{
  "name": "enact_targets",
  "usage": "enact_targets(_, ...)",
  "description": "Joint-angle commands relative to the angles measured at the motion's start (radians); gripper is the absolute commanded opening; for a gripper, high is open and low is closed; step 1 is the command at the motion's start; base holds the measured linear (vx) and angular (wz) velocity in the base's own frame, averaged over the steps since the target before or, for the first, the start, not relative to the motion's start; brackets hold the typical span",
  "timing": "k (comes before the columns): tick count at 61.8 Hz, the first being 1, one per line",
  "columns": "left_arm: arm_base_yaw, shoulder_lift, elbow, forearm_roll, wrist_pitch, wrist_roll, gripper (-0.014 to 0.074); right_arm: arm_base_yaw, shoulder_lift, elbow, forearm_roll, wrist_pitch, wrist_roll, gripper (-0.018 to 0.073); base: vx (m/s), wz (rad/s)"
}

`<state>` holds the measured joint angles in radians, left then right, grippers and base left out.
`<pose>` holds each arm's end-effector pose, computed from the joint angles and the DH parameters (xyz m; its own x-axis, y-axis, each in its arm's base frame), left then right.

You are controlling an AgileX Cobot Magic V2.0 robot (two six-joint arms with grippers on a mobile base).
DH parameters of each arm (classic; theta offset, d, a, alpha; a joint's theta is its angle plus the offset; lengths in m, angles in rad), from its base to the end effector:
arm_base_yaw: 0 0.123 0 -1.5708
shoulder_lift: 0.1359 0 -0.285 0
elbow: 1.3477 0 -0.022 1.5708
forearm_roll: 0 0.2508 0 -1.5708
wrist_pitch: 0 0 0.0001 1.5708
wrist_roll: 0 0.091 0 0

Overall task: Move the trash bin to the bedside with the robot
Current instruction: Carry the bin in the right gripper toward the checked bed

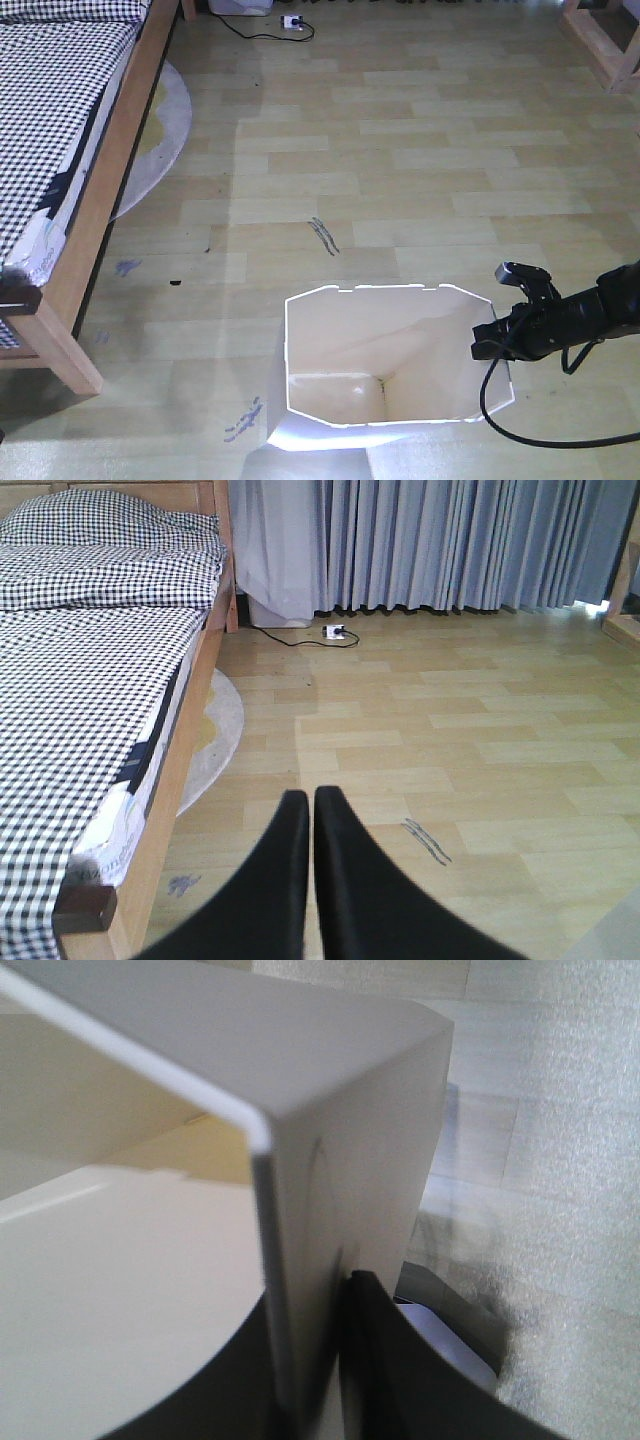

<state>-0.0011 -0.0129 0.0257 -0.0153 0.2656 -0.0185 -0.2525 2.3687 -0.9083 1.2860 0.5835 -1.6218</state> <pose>0.0549 -0.0004 0.1812 -0.1901 -0.0331 -0.9812 -0.0013 0.9994 -0.0334 0.3035 -0.0285 -0.0263 -0.9736 -0.0808 -0.2133 -0.1771 0.8570 0.4839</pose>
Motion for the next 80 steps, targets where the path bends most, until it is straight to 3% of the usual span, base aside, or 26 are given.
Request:
enact_targets(1, 0.001, -0.015, 0.019, -0.004, -0.069, -0.004, -0.0006, -0.003, -0.071, -0.010, 0.048, 0.224, 0.004, -0.0006, 0.23, 0.02)
enact_targets(80, 0.001, -0.015, 0.019, -0.004, -0.069, -0.004, -0.0006, -0.003, -0.071, -0.010, 0.048, 0.224, 0.004, -0.0006, 0.25, -0.04)
